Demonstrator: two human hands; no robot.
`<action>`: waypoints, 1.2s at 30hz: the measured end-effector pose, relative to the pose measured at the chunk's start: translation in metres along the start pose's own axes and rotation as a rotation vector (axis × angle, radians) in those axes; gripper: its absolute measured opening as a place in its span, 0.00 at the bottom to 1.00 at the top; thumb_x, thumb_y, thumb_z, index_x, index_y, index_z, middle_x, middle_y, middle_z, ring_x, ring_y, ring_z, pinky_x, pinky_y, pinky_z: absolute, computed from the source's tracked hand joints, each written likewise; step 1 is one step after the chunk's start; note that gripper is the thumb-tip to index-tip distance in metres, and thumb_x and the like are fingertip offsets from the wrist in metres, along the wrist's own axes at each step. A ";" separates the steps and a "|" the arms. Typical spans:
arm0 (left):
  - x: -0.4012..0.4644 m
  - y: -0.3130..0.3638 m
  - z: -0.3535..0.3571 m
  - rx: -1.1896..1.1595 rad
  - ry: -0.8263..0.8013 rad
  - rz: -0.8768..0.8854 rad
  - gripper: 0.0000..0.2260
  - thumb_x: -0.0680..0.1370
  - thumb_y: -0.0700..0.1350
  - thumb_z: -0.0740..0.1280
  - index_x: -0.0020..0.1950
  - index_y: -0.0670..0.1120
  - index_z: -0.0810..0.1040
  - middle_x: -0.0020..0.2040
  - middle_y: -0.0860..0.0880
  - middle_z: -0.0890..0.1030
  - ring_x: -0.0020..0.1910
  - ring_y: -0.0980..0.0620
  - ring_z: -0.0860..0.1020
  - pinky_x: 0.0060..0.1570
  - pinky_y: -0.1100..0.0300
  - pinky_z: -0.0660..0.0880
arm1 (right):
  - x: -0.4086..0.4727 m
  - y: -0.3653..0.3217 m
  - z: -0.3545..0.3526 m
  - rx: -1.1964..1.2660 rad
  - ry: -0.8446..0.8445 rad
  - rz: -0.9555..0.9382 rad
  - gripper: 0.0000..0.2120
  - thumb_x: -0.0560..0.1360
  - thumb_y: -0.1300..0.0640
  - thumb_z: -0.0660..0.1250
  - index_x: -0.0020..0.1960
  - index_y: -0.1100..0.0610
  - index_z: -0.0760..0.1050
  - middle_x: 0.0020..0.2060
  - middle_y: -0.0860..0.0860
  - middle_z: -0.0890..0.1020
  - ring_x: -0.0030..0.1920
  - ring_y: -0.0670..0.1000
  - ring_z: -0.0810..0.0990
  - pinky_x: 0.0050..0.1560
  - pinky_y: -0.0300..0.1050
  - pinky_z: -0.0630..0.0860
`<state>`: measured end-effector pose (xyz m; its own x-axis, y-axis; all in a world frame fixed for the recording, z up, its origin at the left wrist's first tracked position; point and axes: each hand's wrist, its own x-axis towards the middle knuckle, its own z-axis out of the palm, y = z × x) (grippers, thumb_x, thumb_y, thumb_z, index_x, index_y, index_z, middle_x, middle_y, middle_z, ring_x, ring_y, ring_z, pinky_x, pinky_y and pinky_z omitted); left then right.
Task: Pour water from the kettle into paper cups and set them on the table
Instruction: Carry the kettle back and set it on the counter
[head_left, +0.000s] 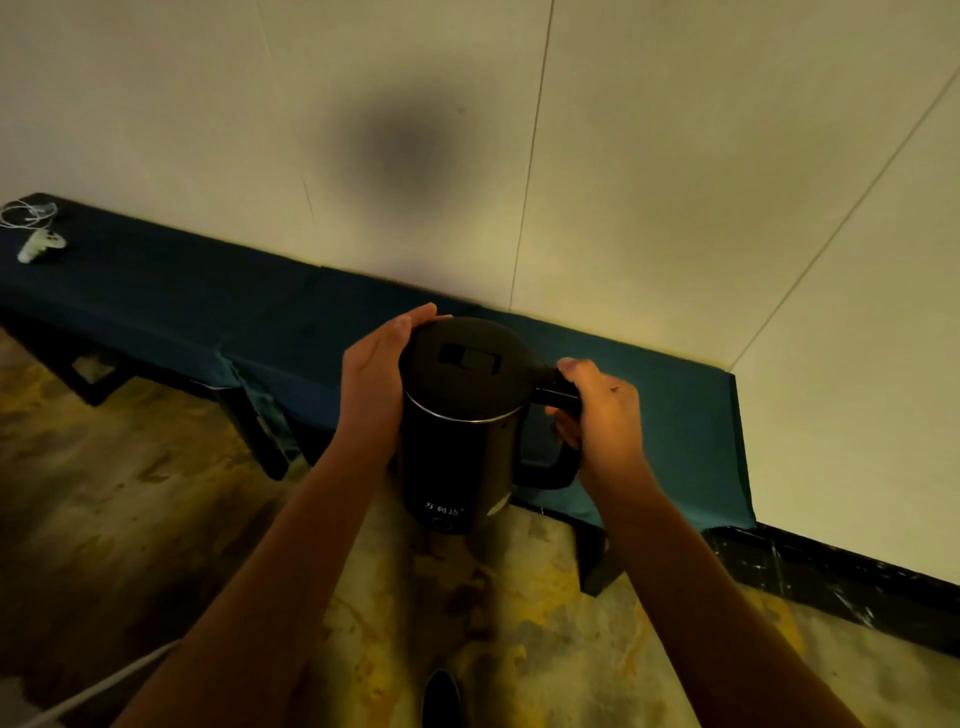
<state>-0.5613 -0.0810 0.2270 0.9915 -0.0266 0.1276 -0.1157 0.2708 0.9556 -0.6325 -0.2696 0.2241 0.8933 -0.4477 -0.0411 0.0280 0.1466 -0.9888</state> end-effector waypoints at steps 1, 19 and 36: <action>0.016 -0.002 -0.001 0.002 -0.017 0.003 0.13 0.81 0.45 0.61 0.58 0.45 0.84 0.54 0.46 0.86 0.55 0.47 0.83 0.53 0.57 0.81 | 0.013 0.001 0.007 -0.001 0.013 0.001 0.20 0.71 0.48 0.68 0.23 0.52 0.74 0.21 0.51 0.70 0.21 0.47 0.65 0.28 0.44 0.61; 0.268 -0.062 -0.005 0.019 -0.026 0.001 0.14 0.83 0.42 0.59 0.60 0.40 0.82 0.52 0.46 0.86 0.53 0.48 0.84 0.49 0.62 0.79 | 0.247 0.031 0.101 -0.009 0.048 0.038 0.16 0.69 0.49 0.69 0.29 0.57 0.70 0.23 0.53 0.67 0.20 0.48 0.63 0.24 0.39 0.60; 0.435 -0.159 -0.041 0.098 -0.151 -0.141 0.14 0.83 0.49 0.60 0.61 0.47 0.82 0.58 0.48 0.84 0.59 0.49 0.82 0.58 0.52 0.79 | 0.383 0.107 0.171 -0.083 0.179 0.019 0.27 0.68 0.44 0.68 0.30 0.70 0.70 0.29 0.59 0.69 0.28 0.56 0.63 0.29 0.51 0.60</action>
<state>-0.1097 -0.0962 0.1197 0.9789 -0.2032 0.0218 0.0112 0.1600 0.9871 -0.2107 -0.2743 0.1267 0.7993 -0.5960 -0.0772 -0.0318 0.0864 -0.9958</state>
